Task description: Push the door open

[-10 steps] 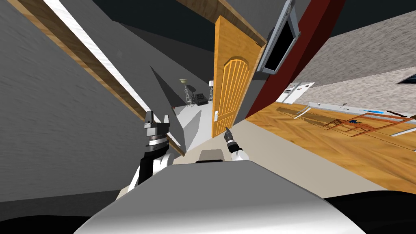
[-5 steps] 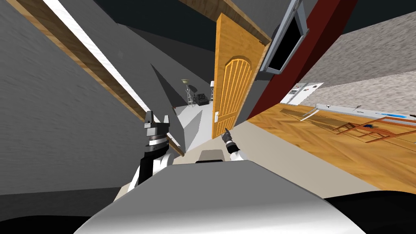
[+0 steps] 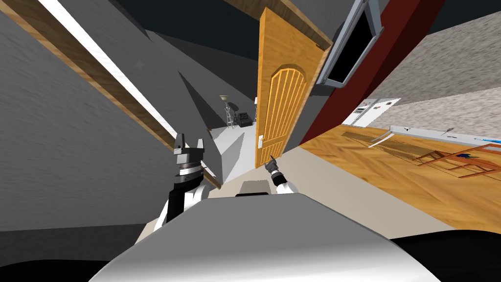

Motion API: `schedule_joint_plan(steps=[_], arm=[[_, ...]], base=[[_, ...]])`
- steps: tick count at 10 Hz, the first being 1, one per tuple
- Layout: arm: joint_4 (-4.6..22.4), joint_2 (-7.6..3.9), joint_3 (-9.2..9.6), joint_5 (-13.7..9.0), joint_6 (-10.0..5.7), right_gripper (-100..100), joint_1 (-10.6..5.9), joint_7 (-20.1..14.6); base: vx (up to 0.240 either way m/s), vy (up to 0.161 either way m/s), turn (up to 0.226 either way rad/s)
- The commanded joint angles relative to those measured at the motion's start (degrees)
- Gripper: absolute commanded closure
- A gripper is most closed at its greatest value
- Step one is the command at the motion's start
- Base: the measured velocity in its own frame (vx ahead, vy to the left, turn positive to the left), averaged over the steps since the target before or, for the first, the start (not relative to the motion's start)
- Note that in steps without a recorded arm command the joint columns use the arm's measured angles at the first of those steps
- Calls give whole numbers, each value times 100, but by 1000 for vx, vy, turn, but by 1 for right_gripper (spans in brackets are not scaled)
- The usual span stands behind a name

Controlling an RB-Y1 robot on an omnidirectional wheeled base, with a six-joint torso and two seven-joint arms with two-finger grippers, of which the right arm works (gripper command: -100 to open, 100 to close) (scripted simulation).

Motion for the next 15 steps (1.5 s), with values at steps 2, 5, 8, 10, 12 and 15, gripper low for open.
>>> schedule_joint_plan(steps=[2, 5, 8, 10, 12, 15], arm=[[77, 9, 35, -354, 97, -100, -15, -295], [171, 26, 81, -803, 221, -100, -26, -661], [314, 53, 150, -1381, 406, -100, -41, -1192], [359, 65, 172, -1690, 465, -100, -46, -1385], [448, 92, 215, -2038, 582, -100, -56, -1724], [538, 119, 259, -2490, 698, -100, -66, -2074]], base=[[43, -57, 54], [53, -65, 58], [46, -67, 64], [41, -68, 48], [61, -75, 77], [41, -62, 50]])
